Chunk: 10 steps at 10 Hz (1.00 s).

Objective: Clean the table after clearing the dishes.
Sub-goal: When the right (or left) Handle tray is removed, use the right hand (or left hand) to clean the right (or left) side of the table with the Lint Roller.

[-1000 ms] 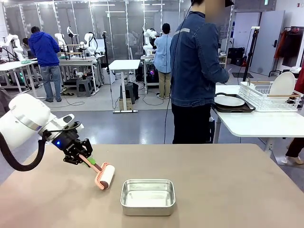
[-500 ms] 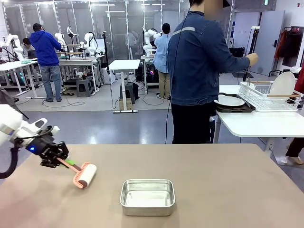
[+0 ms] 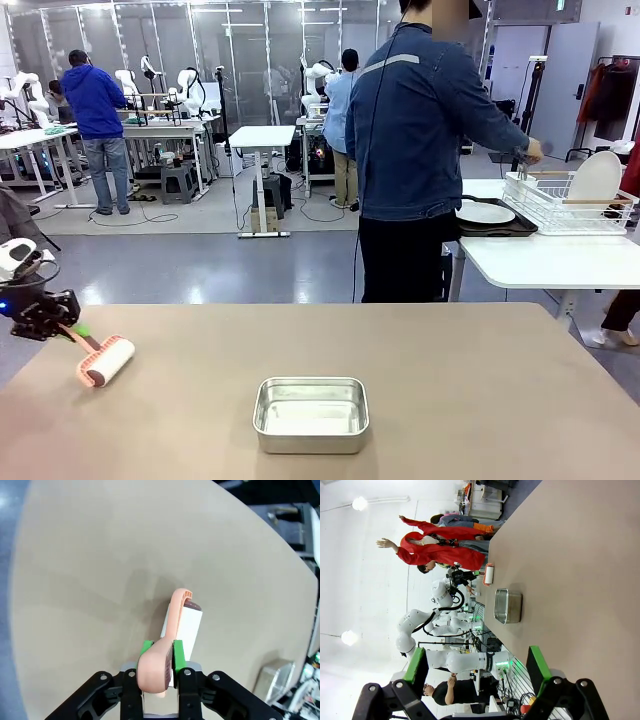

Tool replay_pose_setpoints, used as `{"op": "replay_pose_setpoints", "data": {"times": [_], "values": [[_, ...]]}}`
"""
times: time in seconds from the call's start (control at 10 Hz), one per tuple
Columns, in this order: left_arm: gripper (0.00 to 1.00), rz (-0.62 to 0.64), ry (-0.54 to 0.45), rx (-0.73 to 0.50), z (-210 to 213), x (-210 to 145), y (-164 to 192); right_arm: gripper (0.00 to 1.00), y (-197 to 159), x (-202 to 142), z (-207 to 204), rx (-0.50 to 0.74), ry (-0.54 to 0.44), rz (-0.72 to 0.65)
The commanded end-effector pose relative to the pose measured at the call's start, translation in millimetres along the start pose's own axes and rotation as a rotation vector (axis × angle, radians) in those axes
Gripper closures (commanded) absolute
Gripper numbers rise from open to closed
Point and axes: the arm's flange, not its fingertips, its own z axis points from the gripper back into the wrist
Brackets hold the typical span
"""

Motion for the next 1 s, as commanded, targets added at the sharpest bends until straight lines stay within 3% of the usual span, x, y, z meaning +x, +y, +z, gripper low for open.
{"op": "replay_pose_setpoints", "data": {"times": [0.0, 0.4, 0.9], "values": [[0.79, 0.025, 0.001, 0.225, -28, -18, 25, 0.0, 3, -1, -1, 0.004, 0.001, 0.003], [0.79, 0.02, -0.083, 0.27, 23, -20, 12, 0.0, 3, -1, -1, 0.004, 0.001, 0.003], [0.79, -0.136, -0.267, 0.27, 114, -24, -66, 0.0, 3, -1, -1, 0.004, 0.001, 0.003]]}}
